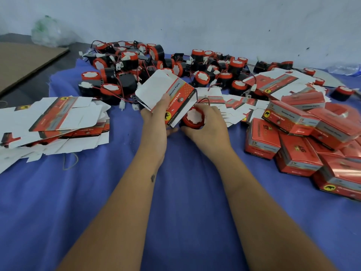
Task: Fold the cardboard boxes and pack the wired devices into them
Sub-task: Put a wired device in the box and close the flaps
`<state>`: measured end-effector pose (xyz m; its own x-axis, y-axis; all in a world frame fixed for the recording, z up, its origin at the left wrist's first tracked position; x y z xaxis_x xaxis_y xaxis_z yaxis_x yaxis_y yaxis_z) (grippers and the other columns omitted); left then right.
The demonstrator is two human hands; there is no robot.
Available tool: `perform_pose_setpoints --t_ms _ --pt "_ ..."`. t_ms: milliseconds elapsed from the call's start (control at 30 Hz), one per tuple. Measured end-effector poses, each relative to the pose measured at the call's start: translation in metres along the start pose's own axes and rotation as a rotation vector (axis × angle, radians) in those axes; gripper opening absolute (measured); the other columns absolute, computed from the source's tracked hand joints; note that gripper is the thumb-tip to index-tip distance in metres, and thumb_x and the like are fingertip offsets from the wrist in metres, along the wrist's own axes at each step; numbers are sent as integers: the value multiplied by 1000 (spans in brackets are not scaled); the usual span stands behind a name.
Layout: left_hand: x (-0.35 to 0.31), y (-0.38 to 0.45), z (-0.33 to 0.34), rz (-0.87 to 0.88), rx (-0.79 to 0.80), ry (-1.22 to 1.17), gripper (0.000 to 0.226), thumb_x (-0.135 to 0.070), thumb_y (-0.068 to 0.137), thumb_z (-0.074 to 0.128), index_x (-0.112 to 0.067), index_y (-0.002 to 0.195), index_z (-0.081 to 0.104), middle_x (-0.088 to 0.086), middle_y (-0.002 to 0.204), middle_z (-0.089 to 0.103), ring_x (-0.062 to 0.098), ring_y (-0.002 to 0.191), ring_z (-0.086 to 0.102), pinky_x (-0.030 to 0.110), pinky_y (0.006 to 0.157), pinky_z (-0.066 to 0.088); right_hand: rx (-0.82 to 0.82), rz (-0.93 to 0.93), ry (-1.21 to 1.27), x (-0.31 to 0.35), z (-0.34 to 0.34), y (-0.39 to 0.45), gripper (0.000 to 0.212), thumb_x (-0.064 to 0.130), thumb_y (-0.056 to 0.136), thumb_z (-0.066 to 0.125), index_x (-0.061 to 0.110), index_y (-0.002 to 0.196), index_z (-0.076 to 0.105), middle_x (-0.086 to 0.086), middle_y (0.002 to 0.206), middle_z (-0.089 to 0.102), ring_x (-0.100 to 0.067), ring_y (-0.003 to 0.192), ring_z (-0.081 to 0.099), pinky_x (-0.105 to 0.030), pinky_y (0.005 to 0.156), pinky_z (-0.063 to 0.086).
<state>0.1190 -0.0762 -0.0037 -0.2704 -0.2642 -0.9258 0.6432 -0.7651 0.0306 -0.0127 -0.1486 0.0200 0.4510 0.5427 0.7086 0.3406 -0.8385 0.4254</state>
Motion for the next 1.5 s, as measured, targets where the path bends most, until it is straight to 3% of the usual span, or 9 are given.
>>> perform_pose_setpoints --t_ms 100,233,533,733,1000,1233,1367,1433,1500 --pt "-10 -6 -6 117 -81 117 59 -55 68 71 -30 113 42 -9 114 64 -4 96 66 14 70 52 -132 76 119 -2 -15 -3 56 27 74 80 23 125 58 5 116 51 -6 103 49 -12 86 43" --pt "-18 -9 -11 229 -133 297 76 -45 65 88 -31 117 34 -21 110 56 -20 89 58 7 70 48 -358 137 270 -2 -42 -11 61 20 81 76 17 136 50 4 123 44 -6 112 46 2 85 36" --pt "-10 -11 5 245 75 659 53 -27 76 84 -29 111 44 -17 93 62 -2 85 61 18 68 50 -288 -292 141 56 -34 -30 59 15 74 73 6 129 53 -6 115 53 -16 105 51 -12 91 39" --pt "-11 -7 3 255 50 689 50 -13 81 76 -21 120 45 -16 92 60 6 87 61 26 70 52 -118 -275 2 48 -18 -24 44 24 82 74 12 122 61 -4 115 59 -16 106 54 -13 86 39" --pt "-5 -7 4 199 106 688 56 -14 75 80 -31 114 45 -15 99 64 13 95 64 44 85 56 -234 -233 -157 49 -22 -23 37 36 76 77 13 101 63 0 99 62 -18 88 57 -26 64 40" --pt "-7 -10 7 194 113 671 51 -32 68 71 -33 112 45 -8 102 65 18 95 63 48 83 55 -93 -215 -317 41 -12 -19 33 44 91 59 15 77 70 6 70 62 -19 81 50 -33 82 34" --pt "-11 -10 4 176 64 540 50 -31 72 73 -48 111 47 -15 111 64 7 101 63 36 86 57 29 -140 -13 37 -8 -18 41 36 92 46 7 70 65 0 62 58 -23 73 53 -38 69 41" --pt "-14 -7 -3 171 -10 433 56 -23 80 66 -38 130 46 -13 115 65 9 104 63 32 86 56 78 -9 335 34 -8 -19 36 28 90 45 5 83 72 -5 79 70 -23 85 64 -40 76 52" --pt "-15 -6 -9 147 -74 348 67 -26 79 58 -28 144 40 -11 113 65 8 103 63 25 80 52 159 112 600 32 -5 -18 31 18 92 46 13 87 77 3 85 75 -11 83 67 -25 71 53"
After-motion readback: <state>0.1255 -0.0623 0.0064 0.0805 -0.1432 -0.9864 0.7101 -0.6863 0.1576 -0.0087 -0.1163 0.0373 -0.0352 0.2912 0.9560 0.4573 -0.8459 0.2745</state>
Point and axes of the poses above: each hand's wrist, its own y-axis towards the middle knuckle, its own z-axis out of the palm, x = y × z, the point moved 8 cm from there along y, towards the middle knuckle
